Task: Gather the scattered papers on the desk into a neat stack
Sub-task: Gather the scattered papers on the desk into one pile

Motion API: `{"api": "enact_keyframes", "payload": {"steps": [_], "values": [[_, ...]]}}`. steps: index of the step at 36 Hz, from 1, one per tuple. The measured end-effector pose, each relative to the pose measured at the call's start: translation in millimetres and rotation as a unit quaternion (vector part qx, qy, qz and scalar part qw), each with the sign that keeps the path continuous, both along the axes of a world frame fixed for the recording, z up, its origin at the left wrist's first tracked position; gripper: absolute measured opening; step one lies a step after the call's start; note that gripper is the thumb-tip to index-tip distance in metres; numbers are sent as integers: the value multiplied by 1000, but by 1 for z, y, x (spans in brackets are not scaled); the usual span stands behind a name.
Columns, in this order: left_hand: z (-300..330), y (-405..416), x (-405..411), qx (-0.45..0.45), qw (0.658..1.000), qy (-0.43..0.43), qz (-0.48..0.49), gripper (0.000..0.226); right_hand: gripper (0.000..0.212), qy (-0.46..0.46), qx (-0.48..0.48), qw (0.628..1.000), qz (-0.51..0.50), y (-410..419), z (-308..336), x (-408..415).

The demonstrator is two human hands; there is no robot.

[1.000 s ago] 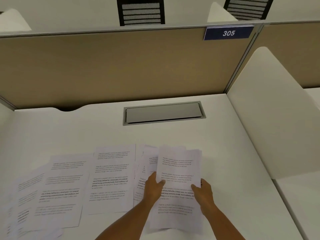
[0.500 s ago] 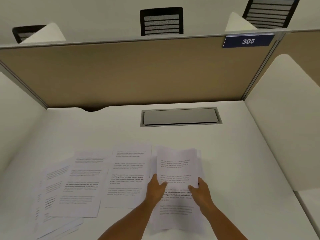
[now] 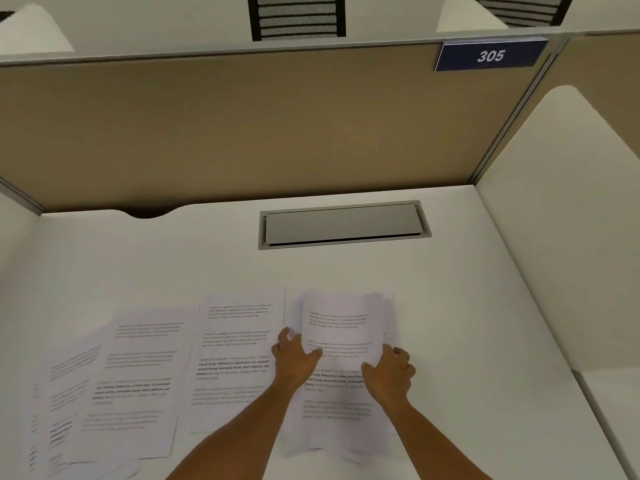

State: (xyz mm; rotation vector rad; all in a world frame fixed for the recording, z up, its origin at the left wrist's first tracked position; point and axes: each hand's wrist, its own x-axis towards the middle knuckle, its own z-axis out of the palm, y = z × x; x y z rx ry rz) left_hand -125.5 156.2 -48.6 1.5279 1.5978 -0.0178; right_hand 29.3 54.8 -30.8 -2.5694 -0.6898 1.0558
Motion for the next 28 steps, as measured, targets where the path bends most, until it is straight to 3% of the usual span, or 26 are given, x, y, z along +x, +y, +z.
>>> {"api": "enact_keyframes", "payload": {"steps": [5,18,23,28], "values": [[-7,13,-1,22,997,34,-70,77,65,-2,-39,999,-23,5,-5,4],[-4,42,10,13,989,108,-103,84,74,68,-23,995,-74,24,3,10],[-6,39,12,-1,994,85,-66,94,74,107,-7,988,-115,23,6,9],[-4,33,11,-11,1000,-9,25,91,74,157,4,973,-168,15,4,9]]}}
